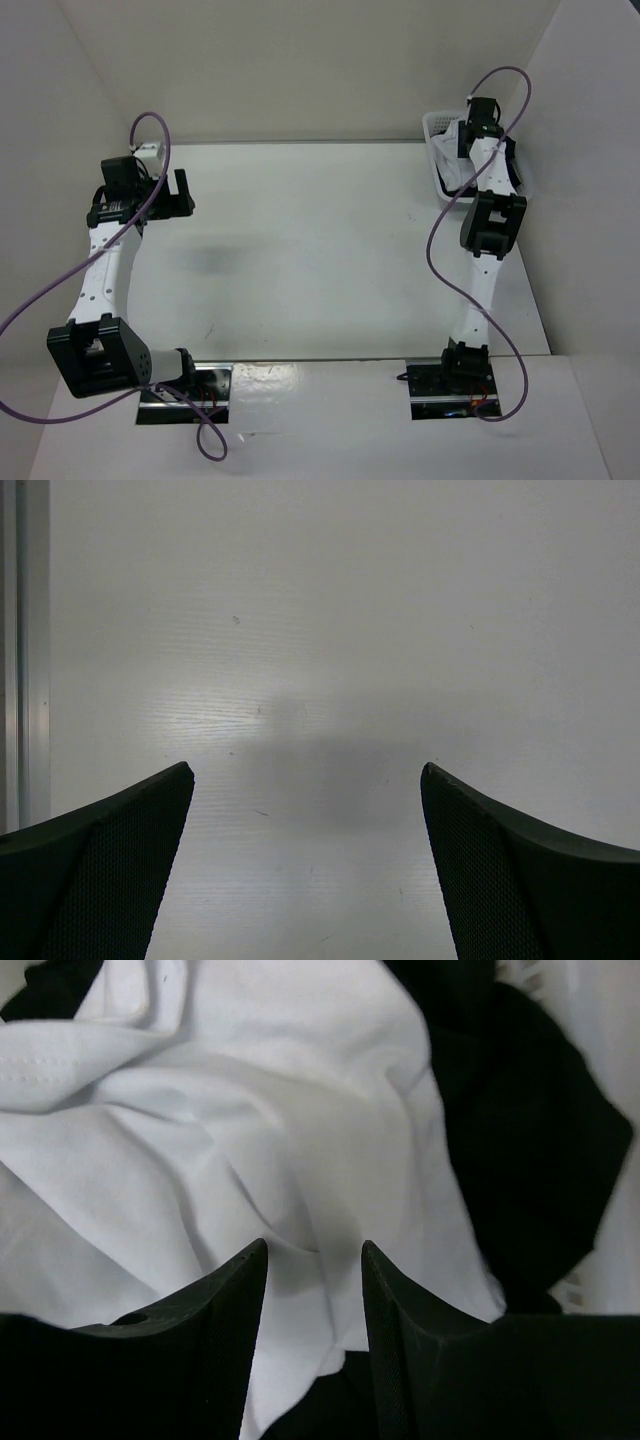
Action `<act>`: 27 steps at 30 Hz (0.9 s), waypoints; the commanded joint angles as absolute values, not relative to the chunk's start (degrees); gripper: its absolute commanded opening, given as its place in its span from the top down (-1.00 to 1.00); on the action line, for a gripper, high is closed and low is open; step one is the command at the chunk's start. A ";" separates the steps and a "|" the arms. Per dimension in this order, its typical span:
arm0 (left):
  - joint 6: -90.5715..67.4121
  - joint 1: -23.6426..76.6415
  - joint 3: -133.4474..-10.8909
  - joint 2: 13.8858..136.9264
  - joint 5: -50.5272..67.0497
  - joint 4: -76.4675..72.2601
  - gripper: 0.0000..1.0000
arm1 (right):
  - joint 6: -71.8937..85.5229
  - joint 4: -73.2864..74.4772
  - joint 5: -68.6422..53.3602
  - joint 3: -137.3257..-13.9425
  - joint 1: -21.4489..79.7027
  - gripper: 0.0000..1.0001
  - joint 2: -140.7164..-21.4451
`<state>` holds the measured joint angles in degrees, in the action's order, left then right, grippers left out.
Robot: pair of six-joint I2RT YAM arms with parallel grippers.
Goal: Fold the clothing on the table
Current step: Grab the skirt from the pile
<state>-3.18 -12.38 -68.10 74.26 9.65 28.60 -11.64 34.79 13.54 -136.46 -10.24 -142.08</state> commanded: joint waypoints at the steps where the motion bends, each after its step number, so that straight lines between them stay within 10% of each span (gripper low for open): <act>1: -2.64 -12.22 -67.76 73.04 9.49 27.60 -1.00 | -12.30 38.23 14.85 -141.59 -9.40 0.05 -144.40; 9: -2.11 -12.22 -67.76 73.04 9.49 27.60 -1.00 | -11.78 48.65 15.38 -161.11 -9.40 0.17 -153.79; 15: -2.11 -12.22 -67.24 73.04 10.02 27.60 -1.00 | -11.78 55.45 14.25 -172.52 -11.07 1.00 -159.88; 27: -2.11 -12.22 -67.24 71.28 10.55 27.60 -1.00 | -7.03 64.51 -8.32 -168.67 -12.39 1.00 -130.04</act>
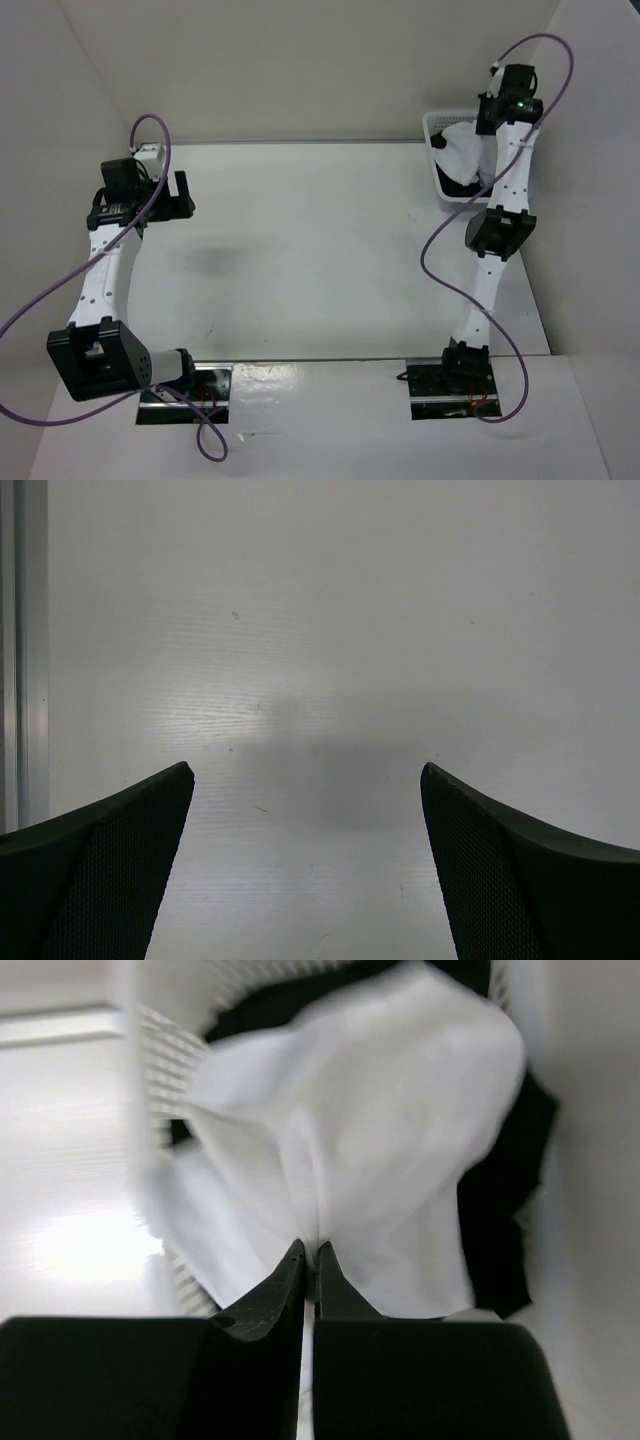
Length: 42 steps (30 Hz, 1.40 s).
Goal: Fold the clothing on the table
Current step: Grab the skirt from the pile, then move the skirt to the center of the board, then flatten the skirt out
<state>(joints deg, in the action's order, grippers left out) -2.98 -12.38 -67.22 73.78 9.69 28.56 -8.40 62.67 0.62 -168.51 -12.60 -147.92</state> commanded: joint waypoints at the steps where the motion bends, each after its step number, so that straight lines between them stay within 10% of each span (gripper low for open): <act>1: -2.11 -12.22 -67.24 71.28 10.55 27.60 -1.00 | -7.03 65.21 -9.22 -167.71 -12.39 1.00 -127.90; 12: -0.97 -12.22 -67.24 68.82 13.97 28.74 -1.00 | -15.45 64.37 -10.20 -131.09 7.89 0.92 -100.93; 15: -0.35 -12.22 -67.24 67.42 14.50 29.36 -1.00 | -16.69 58.29 -6.78 -112.02 19.13 -0.39 -90.55; 18: 2.10 -11.17 -66.71 66.88 15.12 31.46 -1.00 | -15.47 48.10 0.78 -96.19 25.40 -0.98 -82.28; 34: 6.69 -4.39 -54.59 39.92 18.98 23.12 -1.00 | -11.51 36.56 -0.09 -67.15 19.86 -0.77 -83.75; 42: 6.77 -4.39 -56.42 48.94 17.05 28.04 -1.00 | -12.13 36.04 -2.28 -64.61 21.88 -0.58 -87.10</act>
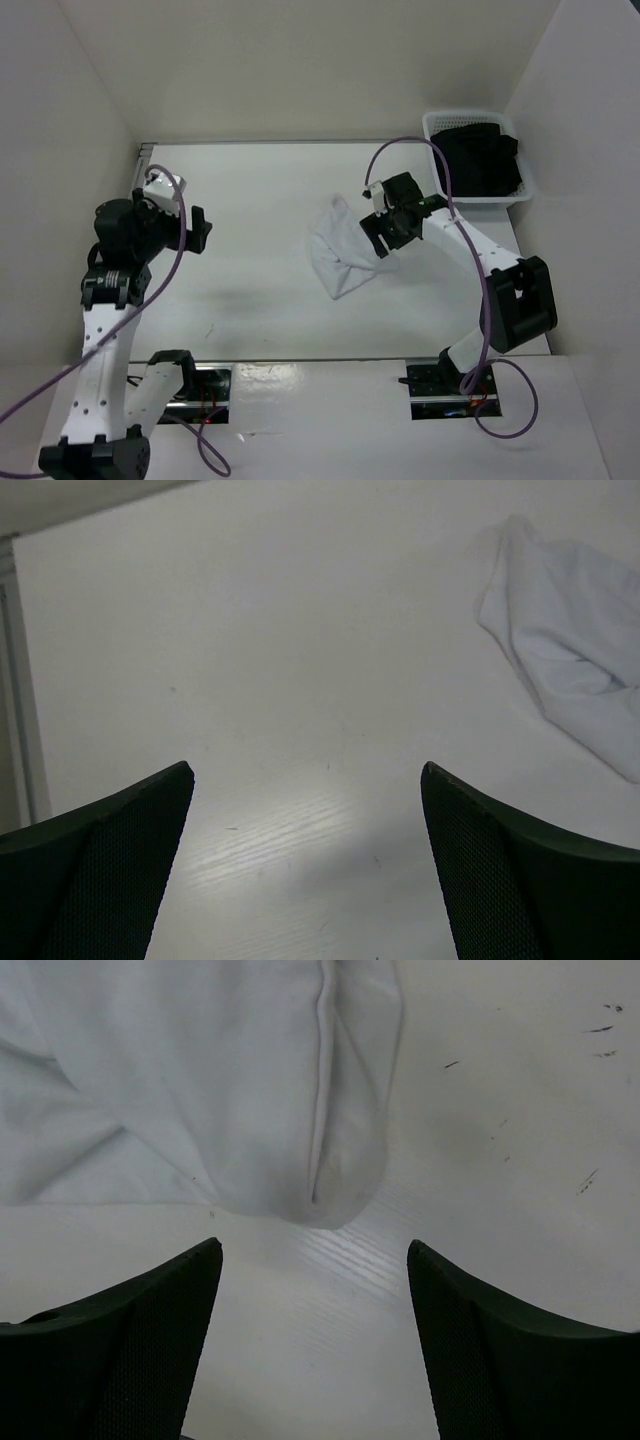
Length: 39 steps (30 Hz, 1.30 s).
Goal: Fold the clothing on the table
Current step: Flatten the skirt out
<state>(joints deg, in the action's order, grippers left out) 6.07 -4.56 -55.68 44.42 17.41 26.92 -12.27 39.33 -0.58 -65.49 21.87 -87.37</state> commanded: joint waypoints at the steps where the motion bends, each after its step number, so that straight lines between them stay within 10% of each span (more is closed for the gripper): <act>1: 6.77 -3.87 -56.43 49.74 16.44 28.65 -1.00 | -12.13 36.04 -2.29 -64.60 22.41 -0.58 -87.10; 18: 7.29 -3.87 -56.95 53.61 15.38 28.65 -1.00 | -25.48 35.51 -6.50 -63.28 22.41 -0.28 -93.25; 26: 7.29 -3.87 -56.95 54.14 15.38 28.65 -1.00 | -27.86 35.68 -8.60 -65.21 22.41 1.00 -95.54; 39: 7.29 -3.87 -56.95 54.67 14.77 28.65 -1.00 | -20.39 45.35 -17.18 -96.92 32.25 1.00 -79.11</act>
